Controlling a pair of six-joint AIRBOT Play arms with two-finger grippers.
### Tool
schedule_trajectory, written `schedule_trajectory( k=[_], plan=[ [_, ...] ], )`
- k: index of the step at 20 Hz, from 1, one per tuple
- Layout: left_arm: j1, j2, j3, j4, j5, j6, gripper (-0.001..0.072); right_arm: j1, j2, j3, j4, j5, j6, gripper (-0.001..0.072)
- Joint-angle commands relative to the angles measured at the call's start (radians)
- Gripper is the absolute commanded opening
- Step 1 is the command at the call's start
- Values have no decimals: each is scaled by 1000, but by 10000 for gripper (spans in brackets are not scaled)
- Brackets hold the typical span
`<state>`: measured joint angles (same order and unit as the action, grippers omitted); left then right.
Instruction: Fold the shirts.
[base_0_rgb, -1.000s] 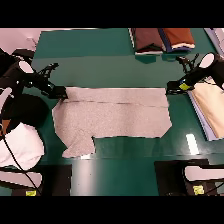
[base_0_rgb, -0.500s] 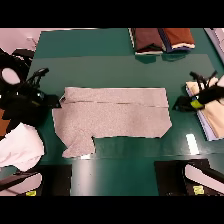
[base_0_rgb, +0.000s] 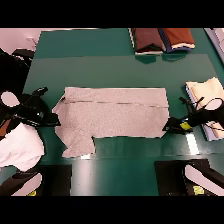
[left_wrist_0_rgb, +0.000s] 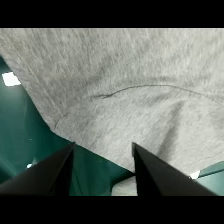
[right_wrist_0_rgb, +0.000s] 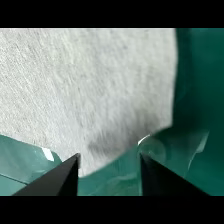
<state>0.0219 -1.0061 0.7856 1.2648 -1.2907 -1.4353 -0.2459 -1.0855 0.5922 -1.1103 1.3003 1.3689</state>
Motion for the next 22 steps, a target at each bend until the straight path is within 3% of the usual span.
schedule_trajectory(
  k=[1,2,3,9,20,21,22],
  plan=[
    [0,13,-16,34,-20,-9,419,105,-61,-3,33,-68,-2,125],
    [0,16,-16,60,-40,-21,430,128,-65,14,32,-66,-16,21],
    [0,31,-21,85,-59,-35,446,149,-55,32,18,-66,-16,13],
    [0,176,-201,88,-50,-130,447,174,78,80,0,-64,-16,13],
    [0,176,-429,-230,286,-187,445,174,153,81,5,-67,-16,13],
    [0,176,-428,-249,301,-187,421,174,153,81,13,-67,-16,13],
    [0,176,-428,-263,303,-185,302,174,154,82,16,-67,-16,13]
  ],
)
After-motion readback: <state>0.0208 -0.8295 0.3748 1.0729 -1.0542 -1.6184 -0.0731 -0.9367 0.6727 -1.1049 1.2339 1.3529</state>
